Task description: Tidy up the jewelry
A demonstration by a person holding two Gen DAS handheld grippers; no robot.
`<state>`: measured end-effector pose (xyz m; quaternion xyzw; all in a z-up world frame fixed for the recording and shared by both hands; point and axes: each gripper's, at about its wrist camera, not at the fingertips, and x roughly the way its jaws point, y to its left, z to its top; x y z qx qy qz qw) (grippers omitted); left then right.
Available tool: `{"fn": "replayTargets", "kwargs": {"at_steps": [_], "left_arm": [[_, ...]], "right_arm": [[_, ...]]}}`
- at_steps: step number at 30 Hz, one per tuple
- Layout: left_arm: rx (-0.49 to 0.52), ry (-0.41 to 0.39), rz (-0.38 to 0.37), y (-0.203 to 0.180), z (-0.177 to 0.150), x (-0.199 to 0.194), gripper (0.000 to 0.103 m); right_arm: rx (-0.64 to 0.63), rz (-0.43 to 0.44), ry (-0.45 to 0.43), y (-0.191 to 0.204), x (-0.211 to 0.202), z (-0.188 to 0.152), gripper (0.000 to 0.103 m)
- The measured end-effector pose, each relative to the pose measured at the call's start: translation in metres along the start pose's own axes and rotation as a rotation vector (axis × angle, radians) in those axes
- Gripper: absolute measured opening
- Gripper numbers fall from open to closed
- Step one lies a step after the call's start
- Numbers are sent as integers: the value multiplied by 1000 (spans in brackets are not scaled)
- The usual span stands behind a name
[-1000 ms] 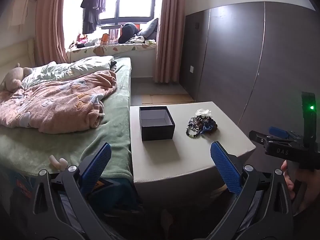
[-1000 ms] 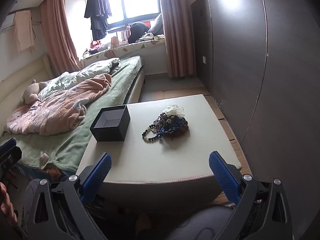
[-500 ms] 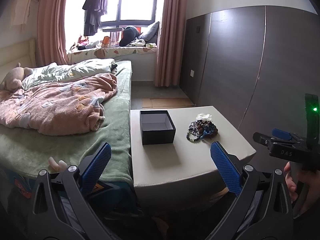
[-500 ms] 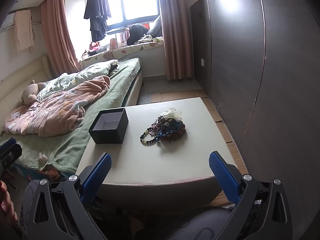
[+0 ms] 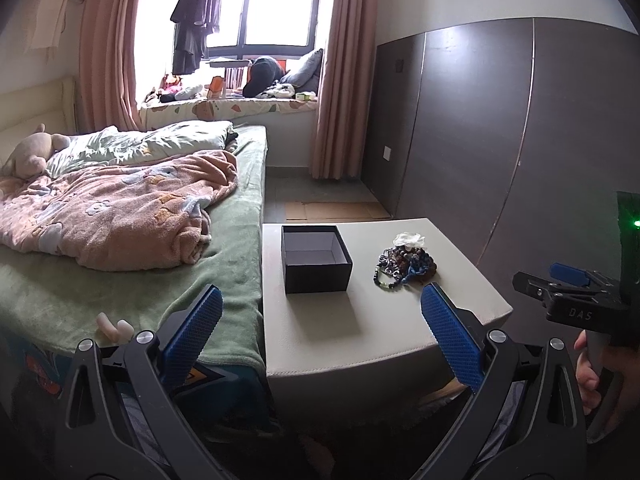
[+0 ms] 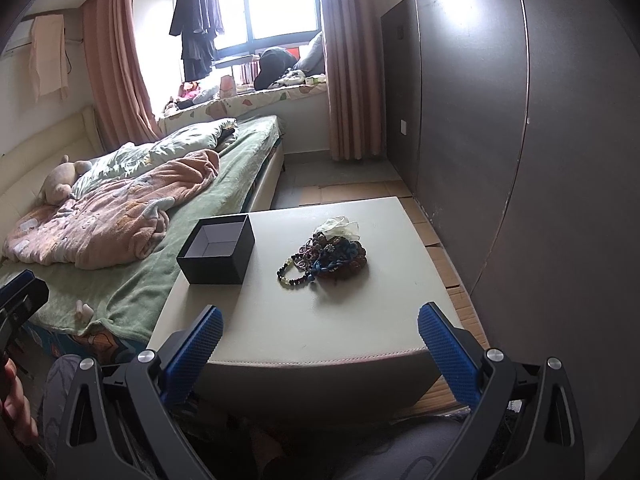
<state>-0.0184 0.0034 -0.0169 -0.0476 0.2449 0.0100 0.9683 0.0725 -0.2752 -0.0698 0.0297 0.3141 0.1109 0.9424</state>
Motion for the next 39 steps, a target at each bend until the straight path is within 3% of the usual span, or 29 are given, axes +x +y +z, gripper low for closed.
{"fn": "replayTargets", "kwargs": {"at_steps": [33, 39], "left_arm": [[13, -30, -5, -1, -3, -6, 99], [14, -47, 28, -1, -4, -10, 99]], "right_arm": [[-17, 11, -18, 10, -11, 0, 96], [-14, 33, -25, 11, -16, 0, 96]]}}
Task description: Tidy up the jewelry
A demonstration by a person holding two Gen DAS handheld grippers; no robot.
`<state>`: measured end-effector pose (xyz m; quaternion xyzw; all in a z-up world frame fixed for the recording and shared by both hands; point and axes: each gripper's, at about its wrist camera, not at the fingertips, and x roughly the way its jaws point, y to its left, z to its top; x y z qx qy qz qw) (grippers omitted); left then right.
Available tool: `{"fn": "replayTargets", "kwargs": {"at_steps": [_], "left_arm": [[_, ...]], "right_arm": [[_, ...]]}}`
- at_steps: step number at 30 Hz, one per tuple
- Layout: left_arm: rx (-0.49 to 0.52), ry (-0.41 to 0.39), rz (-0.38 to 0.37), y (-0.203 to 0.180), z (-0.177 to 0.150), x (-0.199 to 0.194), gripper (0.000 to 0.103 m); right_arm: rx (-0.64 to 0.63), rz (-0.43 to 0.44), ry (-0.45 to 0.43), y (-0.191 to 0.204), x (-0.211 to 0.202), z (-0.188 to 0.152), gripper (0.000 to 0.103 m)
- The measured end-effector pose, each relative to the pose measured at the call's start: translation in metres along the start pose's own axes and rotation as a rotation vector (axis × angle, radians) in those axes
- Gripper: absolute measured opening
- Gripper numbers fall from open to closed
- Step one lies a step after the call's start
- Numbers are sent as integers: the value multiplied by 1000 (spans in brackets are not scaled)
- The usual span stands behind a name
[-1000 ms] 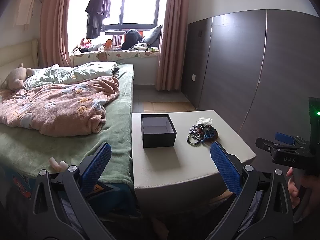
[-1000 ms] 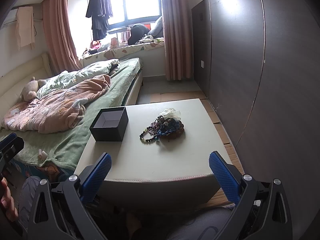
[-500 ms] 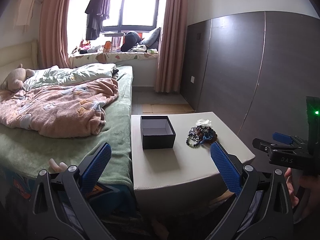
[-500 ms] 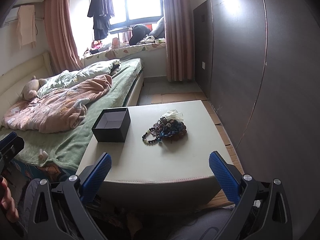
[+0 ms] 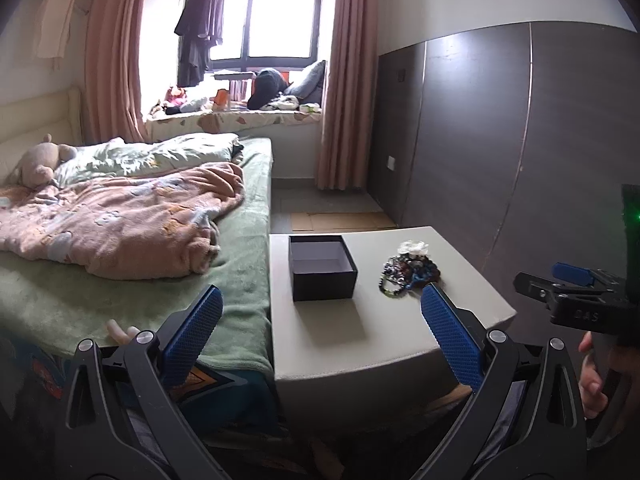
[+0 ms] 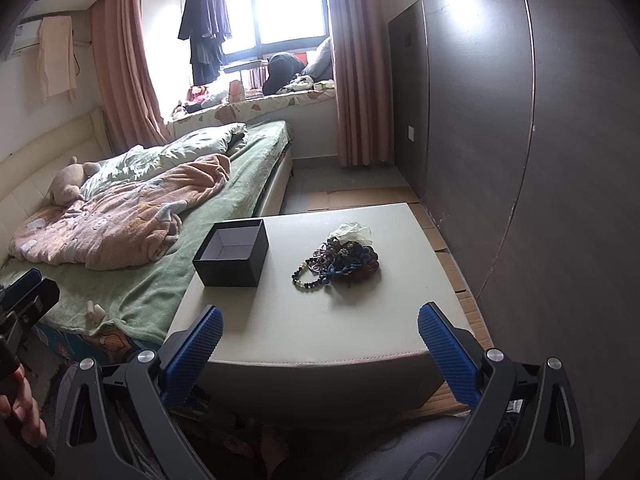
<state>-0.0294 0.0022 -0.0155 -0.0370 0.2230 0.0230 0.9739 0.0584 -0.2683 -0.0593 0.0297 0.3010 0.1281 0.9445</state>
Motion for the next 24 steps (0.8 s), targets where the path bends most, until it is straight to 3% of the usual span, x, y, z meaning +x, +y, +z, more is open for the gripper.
{"fn": "replayTargets", "kwargs": {"at_steps": [11, 18, 20, 24], "left_arm": [[-7, 50, -25, -8, -3, 34, 99], [-11, 90, -104, -22, 2, 72, 99], [-16, 106, -131, -29, 5, 89, 99], [-13, 137, -167, -43, 11, 118, 86]], "right_arm": [[89, 14, 62, -28, 26, -9, 96], [152, 18, 103, -56, 57, -7, 94], [163, 16, 117, -61, 67, -6, 88], [184, 21, 138, -72, 88, -1, 81]]}}
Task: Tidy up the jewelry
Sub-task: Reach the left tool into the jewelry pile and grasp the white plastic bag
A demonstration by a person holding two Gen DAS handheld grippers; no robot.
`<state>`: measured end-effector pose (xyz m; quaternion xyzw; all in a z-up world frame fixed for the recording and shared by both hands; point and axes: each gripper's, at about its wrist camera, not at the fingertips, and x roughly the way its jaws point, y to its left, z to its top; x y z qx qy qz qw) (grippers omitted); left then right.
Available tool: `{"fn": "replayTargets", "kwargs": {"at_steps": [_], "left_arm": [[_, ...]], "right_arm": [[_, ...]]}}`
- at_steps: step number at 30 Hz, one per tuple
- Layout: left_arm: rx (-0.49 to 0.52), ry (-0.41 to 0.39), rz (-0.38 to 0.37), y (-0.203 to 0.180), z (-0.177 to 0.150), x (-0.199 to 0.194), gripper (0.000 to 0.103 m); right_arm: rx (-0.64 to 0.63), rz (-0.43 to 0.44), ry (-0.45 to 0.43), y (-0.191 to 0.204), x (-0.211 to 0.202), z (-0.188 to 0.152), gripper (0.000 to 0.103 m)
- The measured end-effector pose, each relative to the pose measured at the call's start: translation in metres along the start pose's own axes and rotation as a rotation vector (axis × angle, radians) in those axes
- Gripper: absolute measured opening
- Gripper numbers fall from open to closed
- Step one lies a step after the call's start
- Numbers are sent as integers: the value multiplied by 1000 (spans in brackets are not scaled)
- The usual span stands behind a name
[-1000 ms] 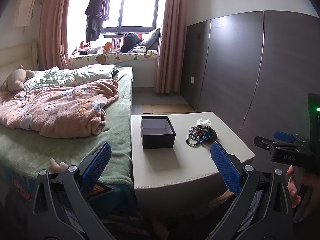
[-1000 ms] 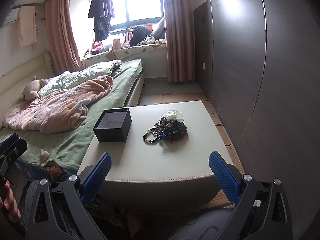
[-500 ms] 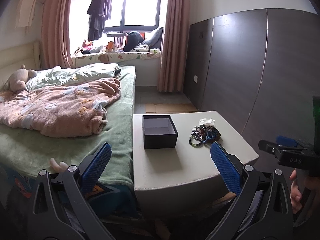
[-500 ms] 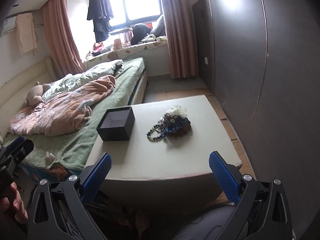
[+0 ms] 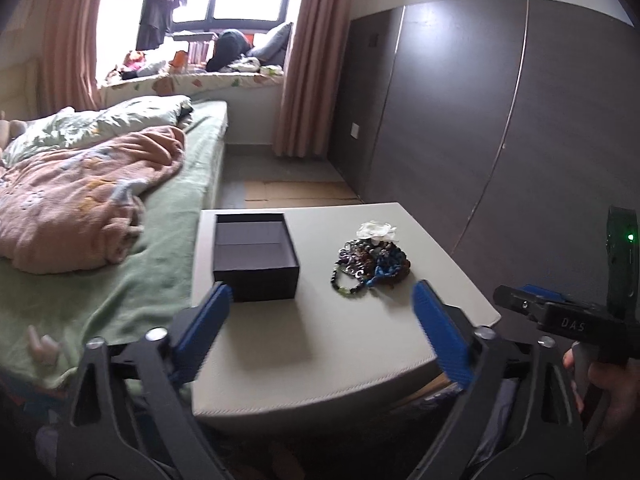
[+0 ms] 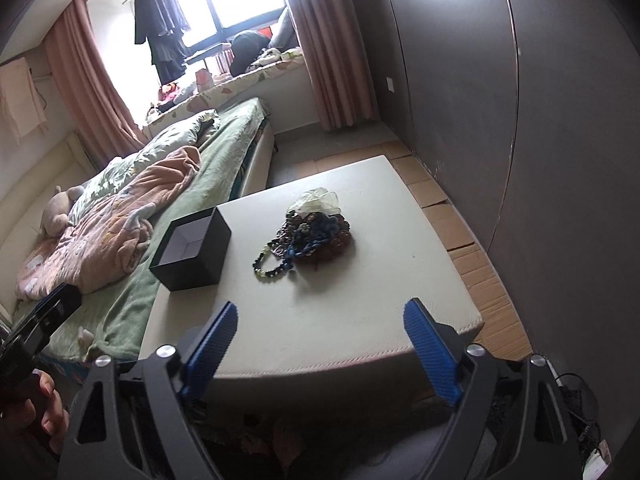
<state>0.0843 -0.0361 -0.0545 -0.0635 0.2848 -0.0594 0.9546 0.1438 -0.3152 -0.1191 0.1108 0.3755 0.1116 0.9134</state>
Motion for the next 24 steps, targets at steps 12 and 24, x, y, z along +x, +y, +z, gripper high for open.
{"fn": "replayTargets", "kwargs": {"at_steps": [12, 24], "left_arm": [[56, 101, -113, -32, 36, 85, 67], [99, 222, -142, -52, 54, 153, 60]], "right_arm": [[114, 11, 60, -37, 52, 27, 69], [182, -14, 107, -60, 87, 51, 69]]}}
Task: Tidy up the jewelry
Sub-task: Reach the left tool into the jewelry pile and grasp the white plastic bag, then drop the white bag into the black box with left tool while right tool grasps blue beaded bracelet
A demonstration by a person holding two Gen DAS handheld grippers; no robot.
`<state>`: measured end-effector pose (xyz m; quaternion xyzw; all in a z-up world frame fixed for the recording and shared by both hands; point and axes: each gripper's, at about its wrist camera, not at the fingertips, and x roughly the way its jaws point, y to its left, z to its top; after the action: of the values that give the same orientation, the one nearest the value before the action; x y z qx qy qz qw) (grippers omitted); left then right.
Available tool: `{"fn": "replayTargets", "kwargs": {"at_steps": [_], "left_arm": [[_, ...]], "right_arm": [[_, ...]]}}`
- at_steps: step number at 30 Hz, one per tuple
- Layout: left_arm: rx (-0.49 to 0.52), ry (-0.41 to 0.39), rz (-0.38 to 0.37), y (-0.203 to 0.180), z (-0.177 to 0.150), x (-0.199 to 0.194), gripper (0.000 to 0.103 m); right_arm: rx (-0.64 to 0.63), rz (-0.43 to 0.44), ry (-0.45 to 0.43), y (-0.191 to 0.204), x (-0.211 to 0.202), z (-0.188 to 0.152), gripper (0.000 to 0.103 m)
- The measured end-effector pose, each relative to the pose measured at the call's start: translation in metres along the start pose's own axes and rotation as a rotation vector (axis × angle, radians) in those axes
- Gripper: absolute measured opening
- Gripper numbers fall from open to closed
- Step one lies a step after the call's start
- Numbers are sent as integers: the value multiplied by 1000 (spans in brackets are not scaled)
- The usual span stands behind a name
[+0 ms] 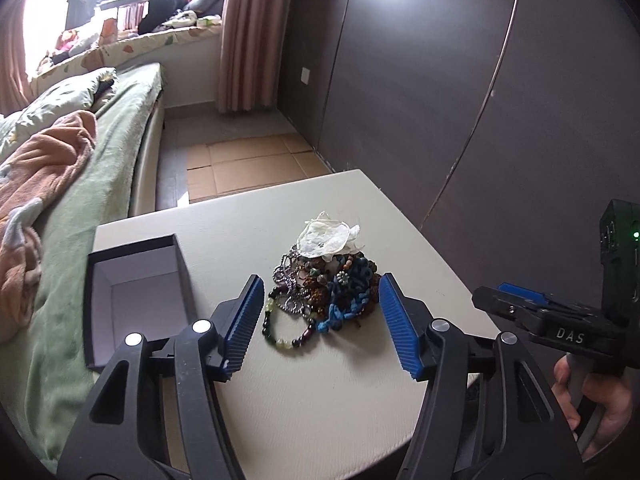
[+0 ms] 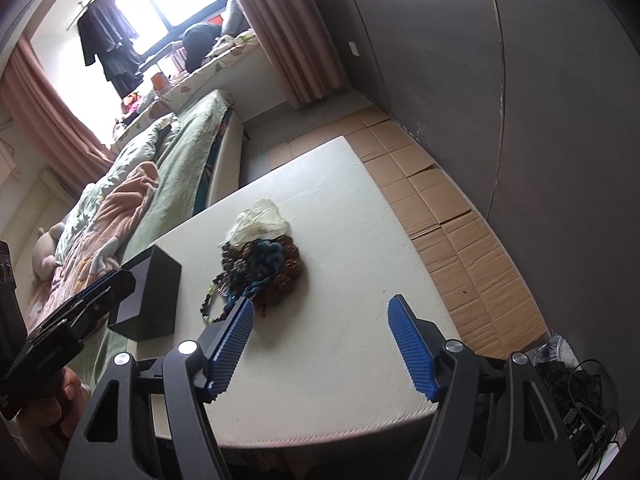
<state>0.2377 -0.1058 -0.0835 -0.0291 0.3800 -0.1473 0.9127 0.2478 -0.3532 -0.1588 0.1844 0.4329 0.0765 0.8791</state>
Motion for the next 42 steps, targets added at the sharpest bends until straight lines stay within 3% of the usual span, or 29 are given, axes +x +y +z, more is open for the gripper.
{"fn": "replayTargets", "kwargs": {"at_steps": [14, 23, 24, 26, 27, 30, 34, 42], "left_arm": [[90, 105, -28, -13, 23, 73, 60], [112, 180, -27, -18, 31, 122, 39], [110, 184, -29, -18, 32, 125, 33], [98, 193, -37, -16, 33, 130, 13], [86, 197, -35, -14, 34, 130, 2], [65, 168, -28, -8, 37, 119, 2], [33, 134, -33, 6, 45, 95, 2], [-25, 62, -4, 40, 52, 46, 2]], "right_arm": [[68, -80, 51, -16, 32, 17, 69], [89, -112, 80, -20, 41, 18, 69], [90, -111, 82, -19, 41, 19, 69], [90, -102, 84, -16, 42, 20, 69], [87, -97, 83, -13, 44, 22, 68], [87, -71, 92, -6, 47, 25, 61], [76, -16, 121, 11, 57, 28, 44], [77, 72, 183, 43, 79, 31, 41]]}}
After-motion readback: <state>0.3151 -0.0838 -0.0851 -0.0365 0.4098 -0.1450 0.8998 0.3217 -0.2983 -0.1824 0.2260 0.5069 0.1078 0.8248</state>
